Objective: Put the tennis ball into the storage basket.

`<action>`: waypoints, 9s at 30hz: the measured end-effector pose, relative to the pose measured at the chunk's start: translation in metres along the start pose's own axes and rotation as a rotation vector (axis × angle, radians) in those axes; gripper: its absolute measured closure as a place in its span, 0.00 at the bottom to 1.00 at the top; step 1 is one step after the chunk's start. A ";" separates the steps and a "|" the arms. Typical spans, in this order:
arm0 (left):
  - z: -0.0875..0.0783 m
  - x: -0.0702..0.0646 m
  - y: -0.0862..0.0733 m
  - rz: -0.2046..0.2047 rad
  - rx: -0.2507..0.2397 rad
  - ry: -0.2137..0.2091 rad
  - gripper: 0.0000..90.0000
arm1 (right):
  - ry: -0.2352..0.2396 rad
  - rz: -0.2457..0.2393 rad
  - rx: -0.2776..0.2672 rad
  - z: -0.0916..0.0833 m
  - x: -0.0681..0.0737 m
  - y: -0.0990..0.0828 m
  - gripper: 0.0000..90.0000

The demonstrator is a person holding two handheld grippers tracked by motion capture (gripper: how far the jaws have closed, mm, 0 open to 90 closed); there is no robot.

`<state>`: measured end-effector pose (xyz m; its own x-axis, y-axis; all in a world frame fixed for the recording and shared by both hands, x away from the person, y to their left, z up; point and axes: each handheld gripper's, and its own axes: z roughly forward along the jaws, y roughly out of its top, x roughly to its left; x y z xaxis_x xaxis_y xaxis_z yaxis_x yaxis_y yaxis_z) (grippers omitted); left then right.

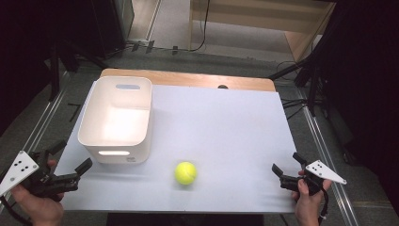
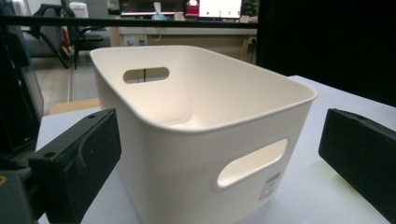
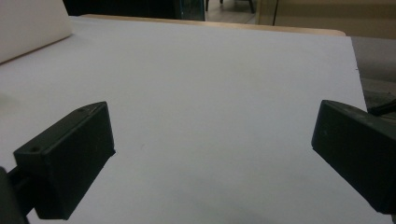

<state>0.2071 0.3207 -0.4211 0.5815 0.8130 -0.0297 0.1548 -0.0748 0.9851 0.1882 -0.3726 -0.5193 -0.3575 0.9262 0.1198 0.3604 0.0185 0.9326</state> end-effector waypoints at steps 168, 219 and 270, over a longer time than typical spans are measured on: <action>0.185 -0.163 -0.024 0.197 0.495 -0.538 0.00 | 0.011 -0.030 0.013 0.001 0.002 0.000 0.00; 0.200 -0.170 -0.046 0.241 0.597 -0.551 0.23 | 0.009 -0.028 0.015 0.002 0.003 0.000 0.00; 0.195 -0.162 -0.036 0.209 0.602 -0.603 0.27 | 0.006 -0.031 0.019 0.002 0.003 0.000 0.00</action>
<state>0.2632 0.0785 -0.4848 0.9417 0.3175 -0.1109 0.2944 -0.6186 0.7285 0.1887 -0.3691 -0.5198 -0.3740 0.9228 0.0929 0.3653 0.0545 0.9293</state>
